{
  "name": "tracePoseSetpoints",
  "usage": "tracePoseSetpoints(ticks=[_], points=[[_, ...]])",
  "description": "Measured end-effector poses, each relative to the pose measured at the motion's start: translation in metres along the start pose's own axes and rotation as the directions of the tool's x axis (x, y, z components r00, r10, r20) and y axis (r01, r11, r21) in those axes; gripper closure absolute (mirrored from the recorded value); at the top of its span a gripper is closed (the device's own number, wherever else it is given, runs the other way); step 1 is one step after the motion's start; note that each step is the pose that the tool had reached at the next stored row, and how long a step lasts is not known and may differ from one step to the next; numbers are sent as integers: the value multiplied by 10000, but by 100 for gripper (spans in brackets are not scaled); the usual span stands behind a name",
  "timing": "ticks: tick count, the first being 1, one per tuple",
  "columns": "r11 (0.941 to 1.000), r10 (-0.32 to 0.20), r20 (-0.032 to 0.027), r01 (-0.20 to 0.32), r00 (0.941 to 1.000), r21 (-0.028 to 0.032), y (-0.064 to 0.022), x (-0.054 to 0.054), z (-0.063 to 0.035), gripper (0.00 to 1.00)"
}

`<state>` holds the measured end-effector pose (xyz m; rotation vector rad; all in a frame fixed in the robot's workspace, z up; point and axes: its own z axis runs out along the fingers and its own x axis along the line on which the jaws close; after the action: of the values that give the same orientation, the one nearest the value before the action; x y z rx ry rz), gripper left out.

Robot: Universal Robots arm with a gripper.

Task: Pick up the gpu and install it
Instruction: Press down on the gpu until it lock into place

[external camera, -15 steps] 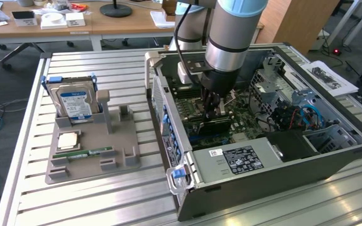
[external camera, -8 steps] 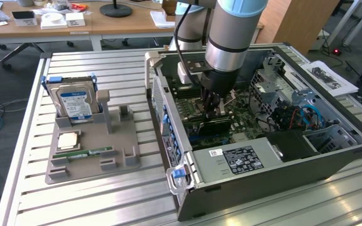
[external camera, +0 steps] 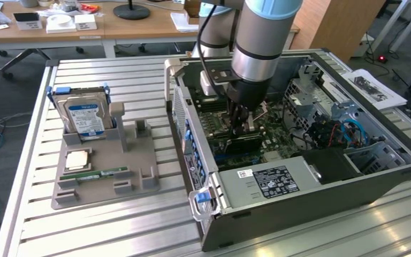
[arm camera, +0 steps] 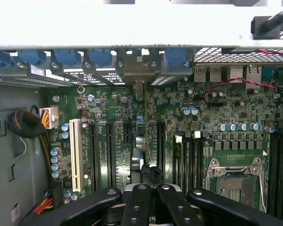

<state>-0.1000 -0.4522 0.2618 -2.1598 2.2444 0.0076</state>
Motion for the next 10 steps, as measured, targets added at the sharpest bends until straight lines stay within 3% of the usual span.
tracePoseSetpoints(ticks=[10], points=[[10000, 0, -4, 0, 10000, -2, 14, 2, 8, 89]])
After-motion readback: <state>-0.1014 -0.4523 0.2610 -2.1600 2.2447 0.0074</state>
